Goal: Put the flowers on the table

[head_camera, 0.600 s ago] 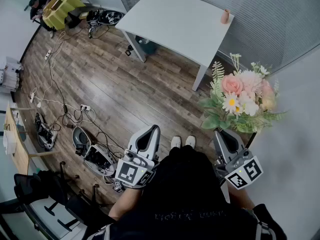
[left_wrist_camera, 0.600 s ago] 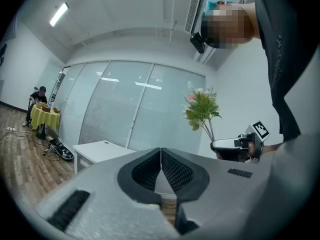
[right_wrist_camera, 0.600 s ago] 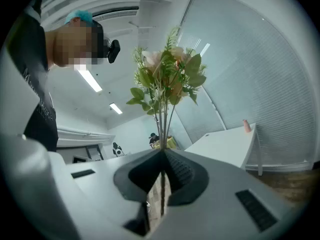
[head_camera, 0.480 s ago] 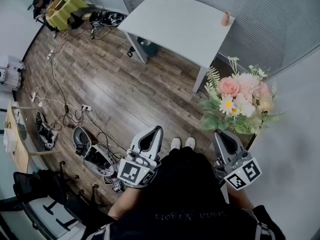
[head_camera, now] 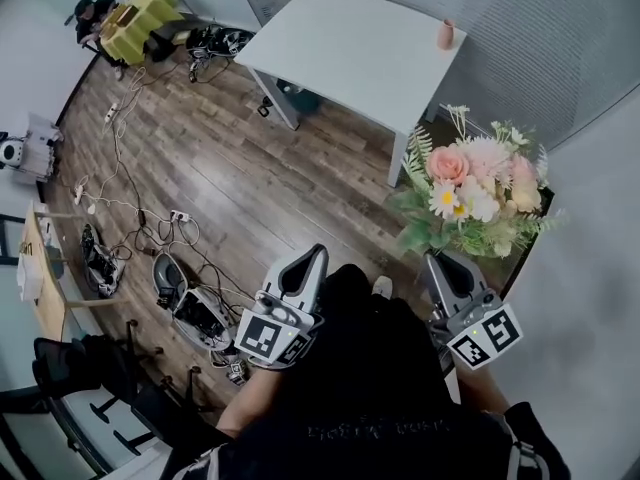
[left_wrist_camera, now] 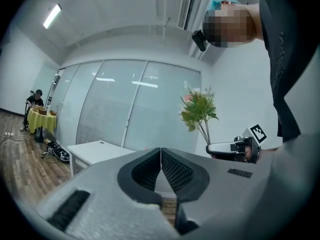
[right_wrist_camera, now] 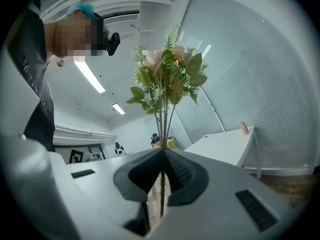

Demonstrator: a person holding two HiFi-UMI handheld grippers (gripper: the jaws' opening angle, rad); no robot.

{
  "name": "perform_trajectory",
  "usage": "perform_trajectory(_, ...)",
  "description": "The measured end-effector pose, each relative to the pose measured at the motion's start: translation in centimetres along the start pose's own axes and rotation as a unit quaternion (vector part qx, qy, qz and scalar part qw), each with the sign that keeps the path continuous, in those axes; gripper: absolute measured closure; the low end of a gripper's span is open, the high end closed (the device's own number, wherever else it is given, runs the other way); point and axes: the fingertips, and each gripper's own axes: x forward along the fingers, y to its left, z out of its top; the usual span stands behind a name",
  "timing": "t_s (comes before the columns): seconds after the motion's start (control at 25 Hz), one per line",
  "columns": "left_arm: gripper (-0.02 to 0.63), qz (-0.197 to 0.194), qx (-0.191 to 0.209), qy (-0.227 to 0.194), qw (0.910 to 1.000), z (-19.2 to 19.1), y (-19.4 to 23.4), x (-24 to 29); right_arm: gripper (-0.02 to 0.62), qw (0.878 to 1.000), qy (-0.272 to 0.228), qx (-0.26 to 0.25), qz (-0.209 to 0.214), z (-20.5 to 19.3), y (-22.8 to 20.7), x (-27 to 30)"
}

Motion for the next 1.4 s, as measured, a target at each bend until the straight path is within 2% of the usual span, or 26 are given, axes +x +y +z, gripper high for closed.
perform_trajectory(0.12, 0.588, -0.005, -0.005, 0.003, 1.0, 0.4, -1.1, 0.8, 0.555, 1.0, -0.003, 0.022, -0.002, 0.6, -1.1, -0.6)
perform_trajectory(0.28, 0.588, -0.007, -0.003, -0.008, 0.9999, 0.7, 1.0, 2.0, 0.555, 1.0, -0.006, 0.012, -0.01, 1.1, -1.5, 0.8)
perform_trajectory(0.52, 0.588, -0.009, -0.003, -0.015, 0.9998, 0.4, 1.3, 8.0, 0.555, 1.0, 0.001, 0.028, -0.009, 2.2, -6.7, 2.1)
perform_trajectory(0.88, 0.588, -0.003, -0.015, -0.008, 0.9999, 1.3, 6.8, 13.9, 0.555, 0.999, 0.012, 0.039, -0.004, 4.6, -10.3, 9.1)
perform_trajectory(1.16, 0.588, -0.005, -0.025, 0.004, 0.9997, 2.7, 13.4, 19.3, 0.555, 0.998, 0.025, 0.049, -0.015, 6.8, -13.7, 16.4)
perform_trajectory(1.32, 0.588, -0.004, -0.005, 0.001, 1.0, 3.5, 16.2, 21.7, 0.555, 0.998, 0.028, 0.047, -0.024, 7.1, -14.9, 18.5)
perform_trajectory(1.4, 0.588, -0.003, -0.008, -0.003, 1.0, 3.7, 17.8, 22.5, 0.555, 0.998, 0.027, 0.048, -0.028, 7.0, -15.4, 19.6)
